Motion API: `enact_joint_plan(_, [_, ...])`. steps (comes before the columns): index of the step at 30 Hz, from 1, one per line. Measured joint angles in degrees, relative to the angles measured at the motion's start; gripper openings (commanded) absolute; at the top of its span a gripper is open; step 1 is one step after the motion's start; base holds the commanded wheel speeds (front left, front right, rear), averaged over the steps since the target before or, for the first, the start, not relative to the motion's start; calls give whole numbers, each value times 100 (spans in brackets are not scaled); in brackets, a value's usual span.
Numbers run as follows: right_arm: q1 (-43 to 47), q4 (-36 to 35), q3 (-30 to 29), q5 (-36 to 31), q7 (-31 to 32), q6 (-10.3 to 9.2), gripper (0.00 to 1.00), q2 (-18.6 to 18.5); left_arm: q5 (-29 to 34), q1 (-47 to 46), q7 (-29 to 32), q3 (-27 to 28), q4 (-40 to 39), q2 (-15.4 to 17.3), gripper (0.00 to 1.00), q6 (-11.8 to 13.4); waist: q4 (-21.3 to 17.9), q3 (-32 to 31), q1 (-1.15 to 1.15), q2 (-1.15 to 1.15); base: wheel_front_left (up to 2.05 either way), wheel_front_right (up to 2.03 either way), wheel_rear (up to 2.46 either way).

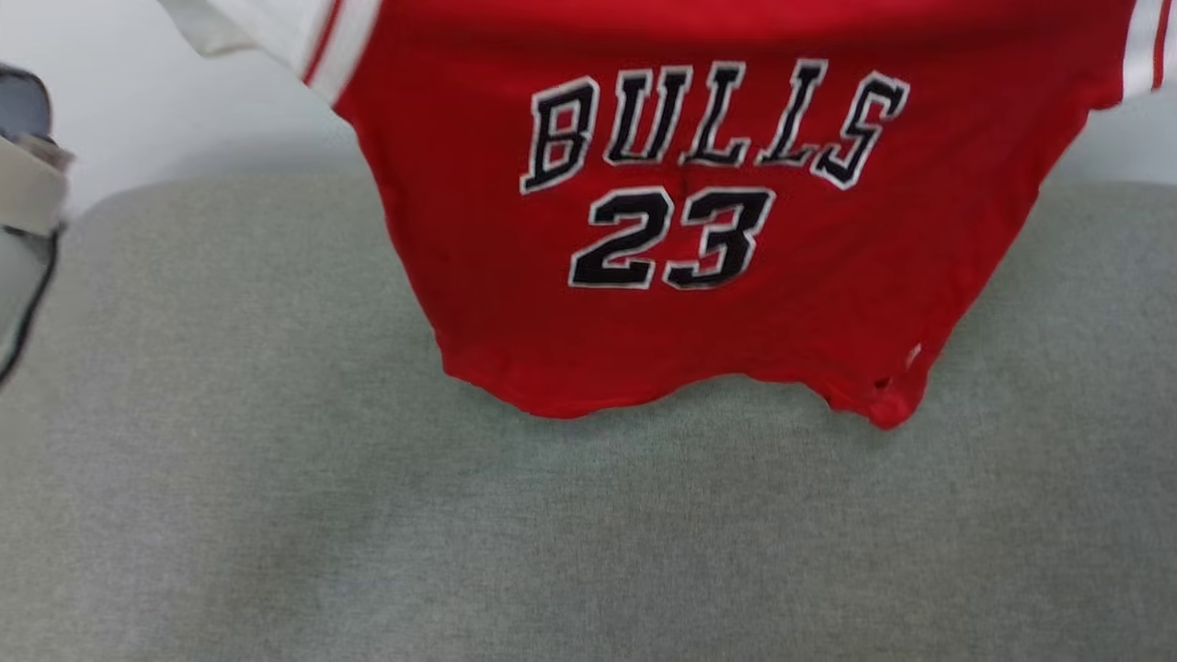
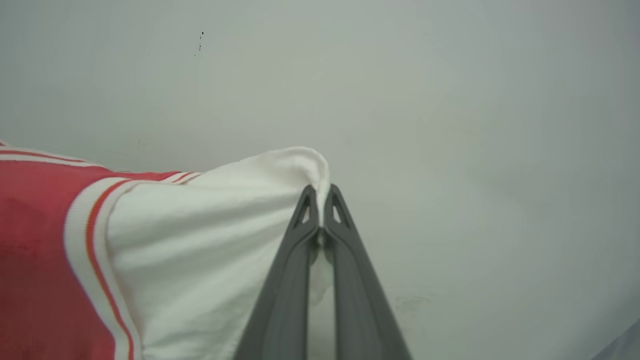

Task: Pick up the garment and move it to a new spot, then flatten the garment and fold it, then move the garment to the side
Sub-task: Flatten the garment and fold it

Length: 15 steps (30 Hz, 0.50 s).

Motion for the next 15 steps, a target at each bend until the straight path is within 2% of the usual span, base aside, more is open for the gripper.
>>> enact_joint_plan(5, [-876, 411, 287, -29, -287, 1, 0, 71, 8, -664, -59, 91, 327, -73, 0, -169, -94, 455, 1, 0, 0, 0, 0])
enact_joint_plan(8, [-1532, 886, 220, 43, -437, 0, 0, 393, 23, -1250, -58, 91, 719, -183, 0, -332, -153, 797, 1, 0, 0, 0, 0])
enact_joint_plan(12, [-2307, 1444, 492, -191, -677, 1, 0, 487, 146, -2220, -176, 66, 1392, -475, 0, -534, -222, 1293, 1, 0, 0, 0, 0])
enact_joint_plan(15, [-2805, 1782, 800, -503, -939, 2, 0, 403, 291, -2971, -372, 2, 1940, -777, 0, -630, -255, 1661, 2, 0, 0, 0, 0])
